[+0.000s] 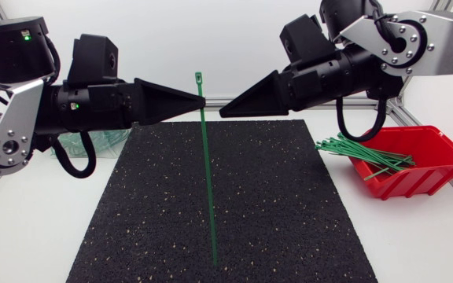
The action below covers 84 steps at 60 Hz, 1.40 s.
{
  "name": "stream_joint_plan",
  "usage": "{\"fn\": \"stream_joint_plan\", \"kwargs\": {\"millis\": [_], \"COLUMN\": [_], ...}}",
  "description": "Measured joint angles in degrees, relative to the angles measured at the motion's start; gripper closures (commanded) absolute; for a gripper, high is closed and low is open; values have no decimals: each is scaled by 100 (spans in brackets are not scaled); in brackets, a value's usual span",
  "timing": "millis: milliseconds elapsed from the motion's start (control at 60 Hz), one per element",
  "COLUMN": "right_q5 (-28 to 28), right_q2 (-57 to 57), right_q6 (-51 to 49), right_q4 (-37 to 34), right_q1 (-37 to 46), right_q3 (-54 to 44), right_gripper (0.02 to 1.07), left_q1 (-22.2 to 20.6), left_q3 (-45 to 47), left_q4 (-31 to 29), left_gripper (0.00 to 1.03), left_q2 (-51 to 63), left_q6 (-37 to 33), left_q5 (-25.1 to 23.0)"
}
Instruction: Take a green cable tie from the red box, thread the tail through the head to close it, then place it in the transparent bin on the left.
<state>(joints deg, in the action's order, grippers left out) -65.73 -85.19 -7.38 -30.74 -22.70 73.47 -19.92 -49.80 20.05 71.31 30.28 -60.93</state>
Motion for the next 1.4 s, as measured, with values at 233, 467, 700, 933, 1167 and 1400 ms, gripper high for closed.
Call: {"fn": "stream_joint_plan", "kwargs": {"millis": [233, 467, 700, 933, 1167, 1400], "right_q5": [-2, 0, 0, 0, -4, -4], "right_q2": [0, 2, 2, 46, 120, 129], "right_q6": [-35, -35, -37, -35, -37, -37], "right_q4": [105, 236, 254, 256, 256, 254], "right_q1": [-363, -463, -470, -474, -540, -544], "right_q3": [-22, -46, -46, -66, -142, -164], "right_gripper": [76, 94, 101, 101, 101, 101], "left_q1": [0, 0, -2, -7, -13, -11], "left_q3": [0, 0, 0, 0, 0, 0], "left_q4": [103, 146, 153, 254, 258, 348], "left_gripper": [100, 100, 100, 82, 67, 67], "left_q2": [0, 0, 13, 37, 37, 37], "left_q6": [127, 166, 166, 275, 313, 428], "left_q5": [-15, -15, -15, -37, -33, -31]}}
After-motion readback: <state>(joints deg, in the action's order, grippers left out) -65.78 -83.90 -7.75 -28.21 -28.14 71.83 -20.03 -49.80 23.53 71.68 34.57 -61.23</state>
